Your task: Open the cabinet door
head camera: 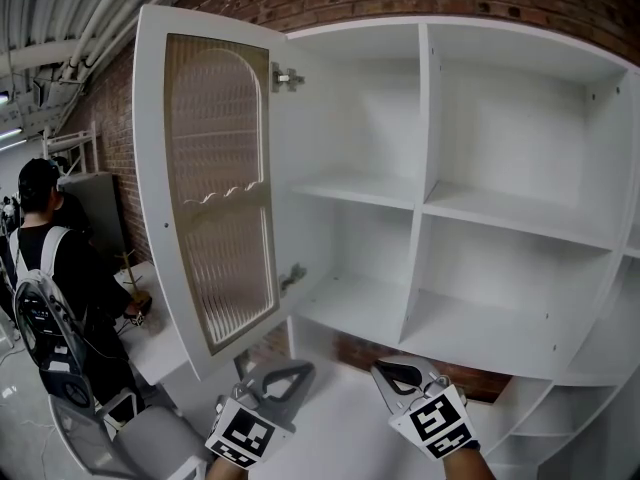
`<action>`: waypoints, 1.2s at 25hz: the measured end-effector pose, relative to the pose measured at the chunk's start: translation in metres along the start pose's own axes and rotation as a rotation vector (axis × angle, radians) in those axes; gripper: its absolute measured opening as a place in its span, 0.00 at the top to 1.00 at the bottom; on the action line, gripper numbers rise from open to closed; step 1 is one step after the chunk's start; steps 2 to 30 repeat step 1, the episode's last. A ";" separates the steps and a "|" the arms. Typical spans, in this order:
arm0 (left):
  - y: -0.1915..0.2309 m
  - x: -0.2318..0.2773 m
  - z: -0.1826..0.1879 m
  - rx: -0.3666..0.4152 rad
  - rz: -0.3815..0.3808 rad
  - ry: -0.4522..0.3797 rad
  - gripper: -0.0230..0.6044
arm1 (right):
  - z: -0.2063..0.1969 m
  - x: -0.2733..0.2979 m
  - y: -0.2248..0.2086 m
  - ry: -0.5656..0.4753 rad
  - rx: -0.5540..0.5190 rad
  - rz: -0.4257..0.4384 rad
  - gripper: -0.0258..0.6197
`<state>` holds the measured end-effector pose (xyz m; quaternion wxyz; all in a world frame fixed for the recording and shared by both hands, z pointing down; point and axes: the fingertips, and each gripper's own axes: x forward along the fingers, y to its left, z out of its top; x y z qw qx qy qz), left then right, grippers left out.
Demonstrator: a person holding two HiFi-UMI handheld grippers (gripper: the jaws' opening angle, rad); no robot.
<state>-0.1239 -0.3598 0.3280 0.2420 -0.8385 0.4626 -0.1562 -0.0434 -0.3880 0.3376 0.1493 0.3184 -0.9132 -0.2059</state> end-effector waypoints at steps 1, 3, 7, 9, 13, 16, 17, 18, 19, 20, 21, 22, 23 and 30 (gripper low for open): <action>-0.001 -0.001 0.001 0.000 0.000 0.000 0.96 | 0.000 -0.001 0.000 0.000 0.000 0.000 0.95; -0.001 -0.001 0.001 0.000 0.000 0.000 0.96 | 0.000 -0.001 0.000 0.000 0.000 0.000 0.95; -0.001 -0.001 0.001 0.000 0.000 0.000 0.96 | 0.000 -0.001 0.000 0.000 0.000 0.000 0.95; -0.001 -0.001 0.001 0.000 0.000 0.000 0.96 | 0.000 -0.001 0.000 0.000 0.000 0.000 0.95; -0.001 -0.001 0.001 0.000 0.000 0.000 0.96 | 0.000 -0.001 0.000 0.000 0.000 0.000 0.95; -0.001 -0.001 0.001 0.000 0.000 0.000 0.96 | 0.000 -0.001 0.000 0.000 0.000 0.000 0.95; -0.001 -0.001 0.001 0.000 0.000 0.000 0.96 | 0.000 -0.001 0.000 0.000 0.000 0.000 0.95; -0.001 -0.001 0.001 0.000 0.000 0.000 0.96 | 0.000 -0.001 0.000 0.000 0.000 0.000 0.95; -0.001 -0.001 0.001 0.000 0.000 0.000 0.96 | 0.000 -0.001 0.000 0.000 0.000 0.000 0.95; -0.001 -0.001 0.001 0.000 0.000 0.000 0.96 | 0.000 -0.001 0.000 0.000 0.000 0.000 0.95; -0.001 -0.001 0.001 0.000 0.000 0.000 0.96 | 0.000 -0.001 0.000 0.000 0.000 0.000 0.95; -0.001 -0.001 0.001 0.000 0.000 0.000 0.96 | 0.000 -0.001 0.000 0.000 0.000 0.000 0.95; -0.001 -0.001 0.001 0.000 0.000 0.000 0.96 | 0.000 -0.001 0.000 0.000 0.000 0.000 0.95; -0.001 -0.001 0.001 0.000 0.000 0.000 0.96 | 0.000 -0.001 0.000 0.000 0.000 0.000 0.95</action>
